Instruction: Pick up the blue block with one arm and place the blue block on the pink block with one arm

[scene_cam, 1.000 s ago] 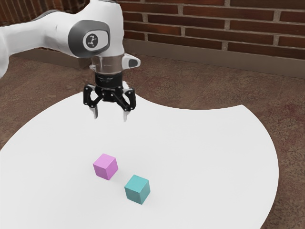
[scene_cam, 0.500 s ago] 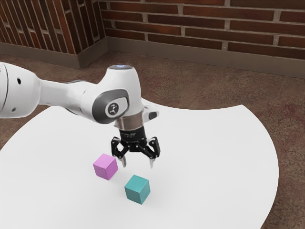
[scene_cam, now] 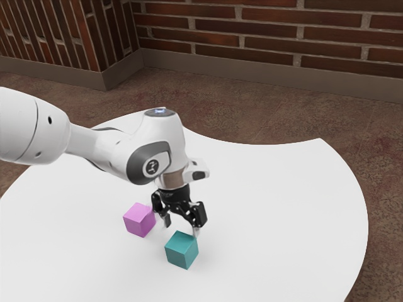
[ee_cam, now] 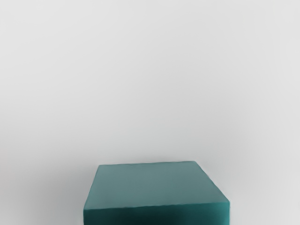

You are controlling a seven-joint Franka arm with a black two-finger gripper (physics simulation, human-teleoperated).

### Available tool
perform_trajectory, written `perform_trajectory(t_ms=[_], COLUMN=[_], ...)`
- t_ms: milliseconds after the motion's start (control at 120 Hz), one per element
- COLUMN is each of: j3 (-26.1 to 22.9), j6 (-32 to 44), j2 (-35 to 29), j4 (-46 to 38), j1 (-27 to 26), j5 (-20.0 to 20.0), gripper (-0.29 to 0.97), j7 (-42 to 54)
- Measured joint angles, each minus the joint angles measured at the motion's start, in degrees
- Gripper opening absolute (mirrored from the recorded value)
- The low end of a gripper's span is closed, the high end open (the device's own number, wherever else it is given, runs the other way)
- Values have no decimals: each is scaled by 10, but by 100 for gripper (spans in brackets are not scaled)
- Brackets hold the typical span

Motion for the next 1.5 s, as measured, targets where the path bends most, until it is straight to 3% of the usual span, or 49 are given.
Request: perform_trajectory(t_ms=[350,917,1350,1500], j3=[1,1,1,1], j6=[46,78,83,84], j2=[-19,48,45,44], j4=[-55,-37,-43,-44], j1=[2,5,5,5], j5=[-75,-78,-83,-84], gripper=[68,68,68,49], j7=[61,106,120,122])
